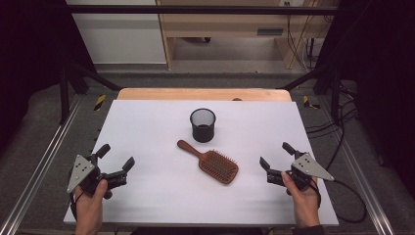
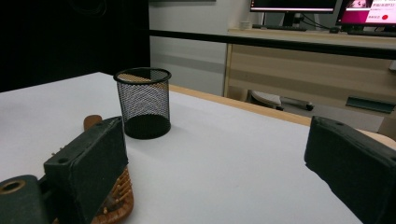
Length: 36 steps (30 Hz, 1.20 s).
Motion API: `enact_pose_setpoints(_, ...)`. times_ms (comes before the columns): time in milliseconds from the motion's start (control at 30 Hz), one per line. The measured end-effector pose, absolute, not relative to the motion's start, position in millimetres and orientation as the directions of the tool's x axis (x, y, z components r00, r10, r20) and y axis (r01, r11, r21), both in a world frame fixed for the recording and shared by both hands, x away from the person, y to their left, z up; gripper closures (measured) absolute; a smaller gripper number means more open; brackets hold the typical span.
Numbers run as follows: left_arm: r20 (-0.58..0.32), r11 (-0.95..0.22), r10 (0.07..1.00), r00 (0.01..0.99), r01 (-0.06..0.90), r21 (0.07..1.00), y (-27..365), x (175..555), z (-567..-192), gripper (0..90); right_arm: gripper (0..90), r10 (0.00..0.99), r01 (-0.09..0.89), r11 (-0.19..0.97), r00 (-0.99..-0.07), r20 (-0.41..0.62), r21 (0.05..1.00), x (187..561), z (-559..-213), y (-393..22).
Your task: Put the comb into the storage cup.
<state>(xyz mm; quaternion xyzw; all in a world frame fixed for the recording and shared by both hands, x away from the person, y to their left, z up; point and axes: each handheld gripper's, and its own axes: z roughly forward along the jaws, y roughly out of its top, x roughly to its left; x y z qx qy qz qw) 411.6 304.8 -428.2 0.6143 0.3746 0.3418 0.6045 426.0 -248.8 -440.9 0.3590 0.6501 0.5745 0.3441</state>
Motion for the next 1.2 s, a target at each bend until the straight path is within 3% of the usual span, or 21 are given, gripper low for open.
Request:
enact_pose_setpoints(333,-0.054,-0.022,0.852,0.521,0.139,0.990,287.6,414.8,-433.3,3.1,5.3,0.861,0.096,0.093,-0.507,-0.032,0.991,426.8,-443.3,-245.8)
enact_pose_setpoints(467,-0.001,-0.116,0.817,0.576,0.166,0.979,265.3,415.2,-433.9,5.0,5.4,0.858,0.111,0.105,-0.513,-0.033,0.988,427.6,-445.0,-242.4)
enact_pose_setpoints(533,0.012,-0.154,0.802,0.597,0.187,0.970,254.4,419.3,-433.9,14.0,5.4,0.856,0.116,0.111,-0.516,-0.035,0.987,427.6,-445.4,-240.8)
enact_pose_setpoints(800,0.041,-0.243,0.759,0.650,0.225,0.944,218.6,438.6,-428.4,21.8,5.5,0.858,0.128,0.098,-0.513,-0.018,0.987,429.0,-446.6,-243.7)
enact_pose_setpoints(1033,0.068,-0.293,0.749,0.659,0.237,0.927,192.3,462.7,-419.8,52.1,6.0,0.861,0.131,0.068,-0.509,0.009,0.989,428.9,-447.1,-246.5)
enact_pose_setpoints(1067,0.047,-0.277,0.752,0.658,0.251,0.928,190.4,467.5,-419.3,58.4,6.2,0.858,0.130,0.072,-0.513,0.005,0.989,428.4,-447.0,-246.0)
enact_pose_setpoints(1100,0.029,-0.270,0.748,0.663,0.264,0.926,188.6,472.5,-419.1,58.4,6.2,0.858,0.130,0.072,-0.513,0.005,0.989,428.4,-447.0,-246.0)
enact_pose_setpoints(1133,0.022,-0.267,0.752,0.659,0.273,0.924,186.5,477.4,-419.3,66.6,6.2,0.856,0.128,0.083,-0.517,-0.005,0.988,427.9,-446.9,-244.4)
enact_pose_setpoints(1167,0.017,-0.270,0.753,0.657,0.286,0.919,184.4,482.2,-419.6,66.6,6.2,0.856,0.128,0.083,-0.517,-0.005,0.988,427.9,-446.9,-244.4)
enact_pose_setpoints(1200,0.007,-0.275,0.746,0.666,0.298,0.914,182.4,486.9,-419.9,75.2,6.3,0.854,0.129,0.090,-0.520,-0.010,0.988,427.8,-446.9,-242.4)
